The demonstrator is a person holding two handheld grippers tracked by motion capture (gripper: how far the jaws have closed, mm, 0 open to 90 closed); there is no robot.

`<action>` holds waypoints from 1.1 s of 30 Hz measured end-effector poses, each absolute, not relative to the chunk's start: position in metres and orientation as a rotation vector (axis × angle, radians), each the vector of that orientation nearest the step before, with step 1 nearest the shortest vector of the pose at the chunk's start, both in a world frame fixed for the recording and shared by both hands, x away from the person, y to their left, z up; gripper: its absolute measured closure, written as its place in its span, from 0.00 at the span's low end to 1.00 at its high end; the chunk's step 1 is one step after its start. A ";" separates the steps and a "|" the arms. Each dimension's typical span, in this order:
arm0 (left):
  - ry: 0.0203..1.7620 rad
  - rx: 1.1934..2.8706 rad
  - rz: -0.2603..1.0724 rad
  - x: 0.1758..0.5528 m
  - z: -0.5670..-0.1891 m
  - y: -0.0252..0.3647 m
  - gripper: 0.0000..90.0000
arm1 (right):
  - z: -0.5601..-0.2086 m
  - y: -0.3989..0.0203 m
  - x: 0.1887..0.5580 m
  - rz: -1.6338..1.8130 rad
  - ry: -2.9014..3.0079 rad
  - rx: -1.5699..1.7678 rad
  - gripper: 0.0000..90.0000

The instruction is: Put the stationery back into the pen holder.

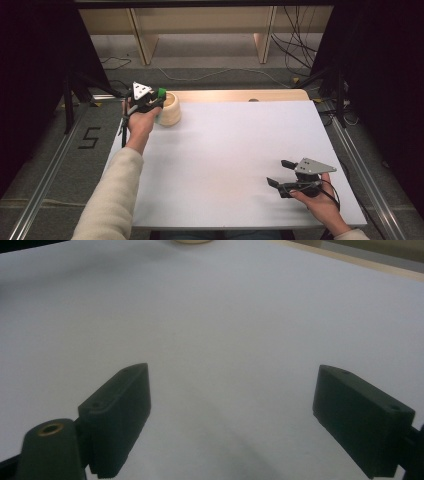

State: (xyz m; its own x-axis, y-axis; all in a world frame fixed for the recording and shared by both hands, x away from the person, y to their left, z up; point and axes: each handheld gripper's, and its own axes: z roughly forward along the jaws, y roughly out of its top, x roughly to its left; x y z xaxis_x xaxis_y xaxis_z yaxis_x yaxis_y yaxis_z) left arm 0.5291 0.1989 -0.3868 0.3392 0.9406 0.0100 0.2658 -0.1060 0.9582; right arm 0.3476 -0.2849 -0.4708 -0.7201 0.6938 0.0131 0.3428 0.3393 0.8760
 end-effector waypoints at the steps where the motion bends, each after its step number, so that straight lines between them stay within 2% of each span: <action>1: 1.113 1.601 0.845 0.530 -0.386 0.199 0.74 | -0.471 -0.285 0.348 1.335 2.246 0.918 0.18; 33: 1.114 1.577 0.859 0.540 -0.380 0.201 0.74 | -0.471 -0.285 0.348 1.336 2.250 0.916 0.18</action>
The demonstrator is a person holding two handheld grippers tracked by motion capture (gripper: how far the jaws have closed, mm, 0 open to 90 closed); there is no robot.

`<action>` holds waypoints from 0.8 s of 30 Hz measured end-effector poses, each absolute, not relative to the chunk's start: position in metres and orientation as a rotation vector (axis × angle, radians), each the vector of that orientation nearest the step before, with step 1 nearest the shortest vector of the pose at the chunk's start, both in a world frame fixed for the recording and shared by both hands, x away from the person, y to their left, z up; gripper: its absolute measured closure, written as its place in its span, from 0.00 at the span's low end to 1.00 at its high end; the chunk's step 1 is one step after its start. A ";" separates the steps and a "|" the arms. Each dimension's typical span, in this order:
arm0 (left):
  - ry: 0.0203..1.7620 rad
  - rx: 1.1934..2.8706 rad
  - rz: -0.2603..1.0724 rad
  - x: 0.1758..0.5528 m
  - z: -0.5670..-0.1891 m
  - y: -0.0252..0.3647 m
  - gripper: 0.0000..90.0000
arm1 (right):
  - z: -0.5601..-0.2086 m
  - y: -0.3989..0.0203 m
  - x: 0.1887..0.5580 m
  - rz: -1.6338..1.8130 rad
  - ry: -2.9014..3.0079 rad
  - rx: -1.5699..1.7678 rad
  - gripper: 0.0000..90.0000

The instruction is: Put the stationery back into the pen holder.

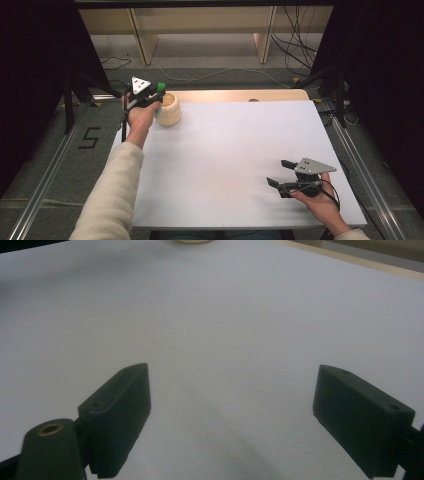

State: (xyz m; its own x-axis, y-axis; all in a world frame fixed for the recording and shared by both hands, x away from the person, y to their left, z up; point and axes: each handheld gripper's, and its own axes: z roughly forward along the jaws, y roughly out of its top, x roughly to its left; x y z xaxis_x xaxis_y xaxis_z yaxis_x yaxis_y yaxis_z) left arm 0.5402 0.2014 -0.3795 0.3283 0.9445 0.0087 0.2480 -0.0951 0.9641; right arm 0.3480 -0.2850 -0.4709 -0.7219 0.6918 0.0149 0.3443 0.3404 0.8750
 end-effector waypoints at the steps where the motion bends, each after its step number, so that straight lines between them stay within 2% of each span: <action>1: 1.114 1.576 0.860 0.541 -0.379 0.201 0.74 | -0.471 -0.285 0.348 1.336 2.250 0.915 0.18; 24: 1.119 1.571 0.864 0.549 -0.374 0.203 0.74 | -0.471 -0.285 0.348 1.339 2.254 0.913 0.18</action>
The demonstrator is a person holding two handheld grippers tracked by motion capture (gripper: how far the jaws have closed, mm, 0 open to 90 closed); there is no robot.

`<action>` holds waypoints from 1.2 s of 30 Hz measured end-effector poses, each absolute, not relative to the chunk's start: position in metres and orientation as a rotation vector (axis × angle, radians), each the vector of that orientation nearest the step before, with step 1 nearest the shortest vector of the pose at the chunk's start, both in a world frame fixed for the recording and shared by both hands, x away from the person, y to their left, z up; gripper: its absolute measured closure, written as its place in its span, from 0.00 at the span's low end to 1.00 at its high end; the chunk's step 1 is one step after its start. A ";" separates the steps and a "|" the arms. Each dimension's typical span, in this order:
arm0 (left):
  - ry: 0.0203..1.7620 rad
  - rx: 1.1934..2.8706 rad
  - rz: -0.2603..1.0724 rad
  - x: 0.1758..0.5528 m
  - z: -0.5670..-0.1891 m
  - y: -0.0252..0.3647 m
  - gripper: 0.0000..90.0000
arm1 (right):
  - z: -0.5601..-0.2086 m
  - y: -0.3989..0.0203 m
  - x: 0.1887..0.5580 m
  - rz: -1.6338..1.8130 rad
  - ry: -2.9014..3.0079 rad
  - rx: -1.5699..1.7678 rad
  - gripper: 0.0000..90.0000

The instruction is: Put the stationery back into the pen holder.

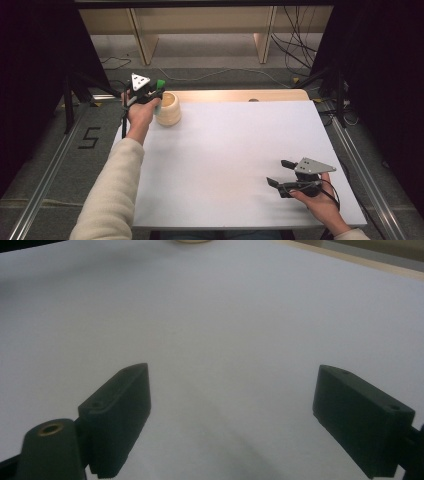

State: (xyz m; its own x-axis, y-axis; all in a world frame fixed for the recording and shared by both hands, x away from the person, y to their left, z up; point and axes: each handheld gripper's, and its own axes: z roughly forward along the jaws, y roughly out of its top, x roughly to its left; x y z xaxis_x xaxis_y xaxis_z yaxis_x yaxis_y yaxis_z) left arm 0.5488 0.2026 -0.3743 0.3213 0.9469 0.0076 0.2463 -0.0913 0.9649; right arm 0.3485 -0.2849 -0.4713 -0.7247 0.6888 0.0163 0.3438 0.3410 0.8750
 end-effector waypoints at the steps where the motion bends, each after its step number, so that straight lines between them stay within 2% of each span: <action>1: 1.119 1.572 0.868 0.549 -0.374 0.202 0.74 | -0.471 -0.285 0.348 1.341 2.252 0.915 0.18; 36: 1.139 1.546 0.851 0.566 -0.368 0.198 0.74 | -0.471 -0.285 0.349 1.344 2.250 0.921 0.18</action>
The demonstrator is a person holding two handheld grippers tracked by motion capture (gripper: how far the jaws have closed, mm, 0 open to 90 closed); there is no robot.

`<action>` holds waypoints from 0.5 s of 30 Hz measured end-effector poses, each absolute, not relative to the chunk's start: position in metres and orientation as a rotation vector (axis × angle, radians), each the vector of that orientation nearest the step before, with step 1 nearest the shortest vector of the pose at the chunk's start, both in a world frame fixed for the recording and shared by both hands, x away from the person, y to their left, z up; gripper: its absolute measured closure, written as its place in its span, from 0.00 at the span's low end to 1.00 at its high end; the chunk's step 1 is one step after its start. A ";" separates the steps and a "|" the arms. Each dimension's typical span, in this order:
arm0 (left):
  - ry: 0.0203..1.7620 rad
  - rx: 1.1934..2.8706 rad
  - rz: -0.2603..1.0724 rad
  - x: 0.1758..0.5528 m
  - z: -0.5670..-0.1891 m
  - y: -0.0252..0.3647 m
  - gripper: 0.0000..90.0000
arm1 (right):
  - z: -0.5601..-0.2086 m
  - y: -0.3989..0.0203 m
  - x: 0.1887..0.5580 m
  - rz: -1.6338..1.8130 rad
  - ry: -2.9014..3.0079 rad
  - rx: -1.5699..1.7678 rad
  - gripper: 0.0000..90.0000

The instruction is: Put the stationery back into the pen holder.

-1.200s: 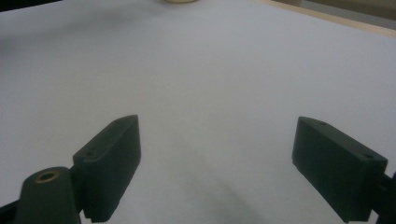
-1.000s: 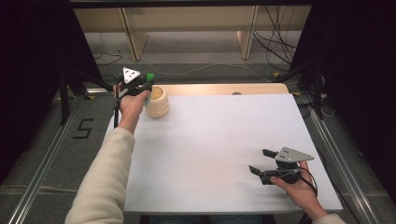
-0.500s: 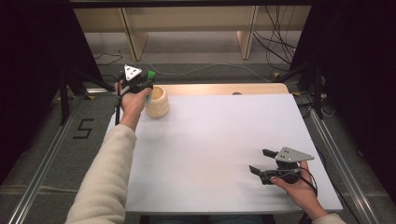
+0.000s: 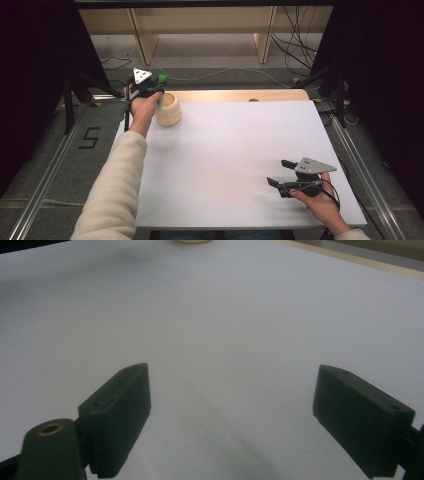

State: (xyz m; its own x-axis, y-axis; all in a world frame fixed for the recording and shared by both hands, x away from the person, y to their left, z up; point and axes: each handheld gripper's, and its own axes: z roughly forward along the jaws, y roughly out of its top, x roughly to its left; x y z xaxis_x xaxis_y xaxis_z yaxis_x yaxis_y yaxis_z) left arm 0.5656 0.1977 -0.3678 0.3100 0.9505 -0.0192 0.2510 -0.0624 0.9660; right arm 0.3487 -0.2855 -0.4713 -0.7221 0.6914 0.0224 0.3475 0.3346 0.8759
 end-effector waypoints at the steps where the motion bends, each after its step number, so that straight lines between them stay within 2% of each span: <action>1: 1.139 1.547 0.852 0.566 -0.368 0.198 0.74 | -0.471 -0.286 0.349 1.344 2.249 0.918 0.18; 15: 1.130 1.532 0.872 0.571 -0.371 0.198 0.74 | -0.471 -0.286 0.349 1.334 2.254 0.927 0.18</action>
State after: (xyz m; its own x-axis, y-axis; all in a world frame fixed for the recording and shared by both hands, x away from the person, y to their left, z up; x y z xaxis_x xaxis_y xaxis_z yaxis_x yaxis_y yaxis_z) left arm 0.5712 0.1981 -0.3706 0.3029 0.9530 -0.0105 0.2314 -0.0629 0.9708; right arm 0.3487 -0.2858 -0.4713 -0.7192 0.6945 0.0218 0.3531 0.3384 0.8722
